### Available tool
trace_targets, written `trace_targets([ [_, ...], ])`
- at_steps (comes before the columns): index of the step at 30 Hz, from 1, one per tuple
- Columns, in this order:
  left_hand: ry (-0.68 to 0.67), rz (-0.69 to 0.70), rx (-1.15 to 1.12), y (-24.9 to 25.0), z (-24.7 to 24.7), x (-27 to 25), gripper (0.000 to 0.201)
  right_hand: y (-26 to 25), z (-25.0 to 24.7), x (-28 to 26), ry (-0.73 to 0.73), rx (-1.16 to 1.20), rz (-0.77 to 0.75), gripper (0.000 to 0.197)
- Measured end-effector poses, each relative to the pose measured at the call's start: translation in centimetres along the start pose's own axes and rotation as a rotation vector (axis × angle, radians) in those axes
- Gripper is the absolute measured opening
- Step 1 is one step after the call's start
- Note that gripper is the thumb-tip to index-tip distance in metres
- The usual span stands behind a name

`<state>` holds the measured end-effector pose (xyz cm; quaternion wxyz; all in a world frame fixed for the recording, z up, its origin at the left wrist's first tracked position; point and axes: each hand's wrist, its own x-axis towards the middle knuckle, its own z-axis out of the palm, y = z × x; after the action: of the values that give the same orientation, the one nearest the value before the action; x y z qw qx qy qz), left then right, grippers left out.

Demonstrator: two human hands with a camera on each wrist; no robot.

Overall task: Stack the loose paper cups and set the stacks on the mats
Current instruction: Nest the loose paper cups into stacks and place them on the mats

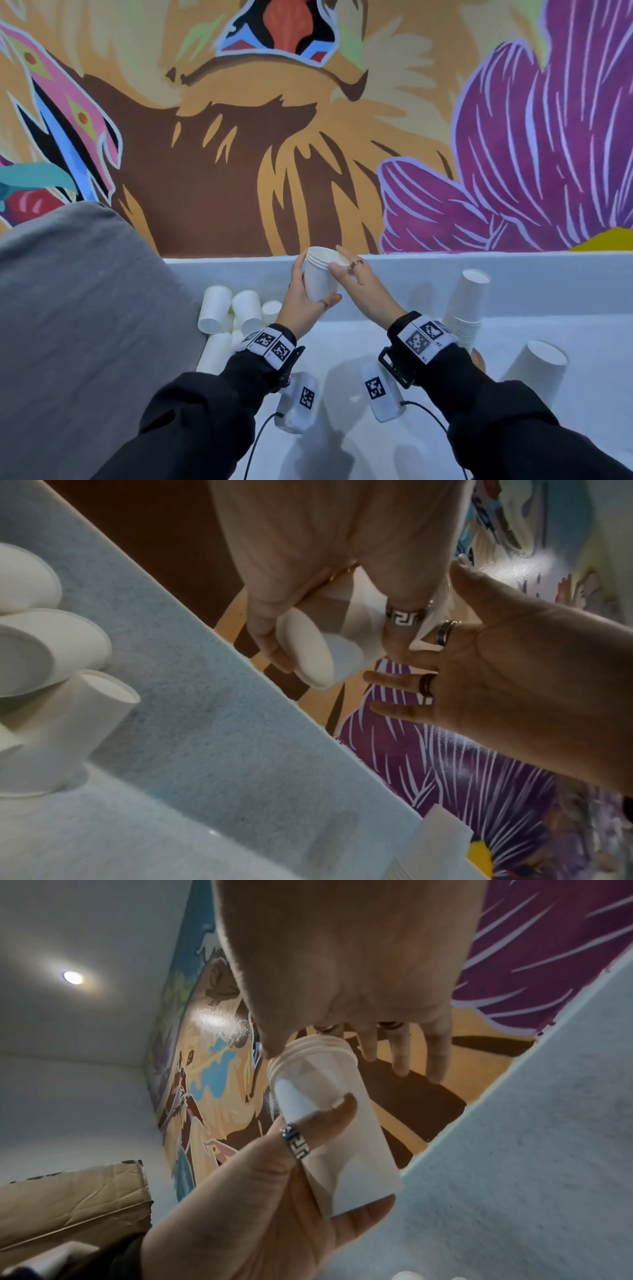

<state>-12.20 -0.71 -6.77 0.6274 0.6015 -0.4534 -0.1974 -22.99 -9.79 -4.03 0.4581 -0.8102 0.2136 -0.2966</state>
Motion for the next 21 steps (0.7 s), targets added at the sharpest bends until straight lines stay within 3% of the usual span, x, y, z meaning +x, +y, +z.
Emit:
trace_targets([
  [6, -0.135, 0.05, -0.053, 3.3, 2.6, 0.4, 0.089, -3.8, -4.9, -2.2, 0.039, 0.033, 0.0, 0.073],
  [11, -0.246, 0.059, -0.023, 5.9, 5.1, 0.0, 0.085, -5.2, -11.6, -3.4, -0.097, -0.188, 0.092, 0.078],
  [16, -0.303, 0.014, -0.096, 8.0, 9.2, -0.9, 0.065, -5.8, -17.7, -5.9, -0.229, -0.337, 0.171, 0.07],
  [21, -0.285, -0.001, -0.105, 8.8, 13.6, -1.0, 0.047, -4.1, -22.8, -8.5, -0.281, -0.328, 0.201, 0.068],
])
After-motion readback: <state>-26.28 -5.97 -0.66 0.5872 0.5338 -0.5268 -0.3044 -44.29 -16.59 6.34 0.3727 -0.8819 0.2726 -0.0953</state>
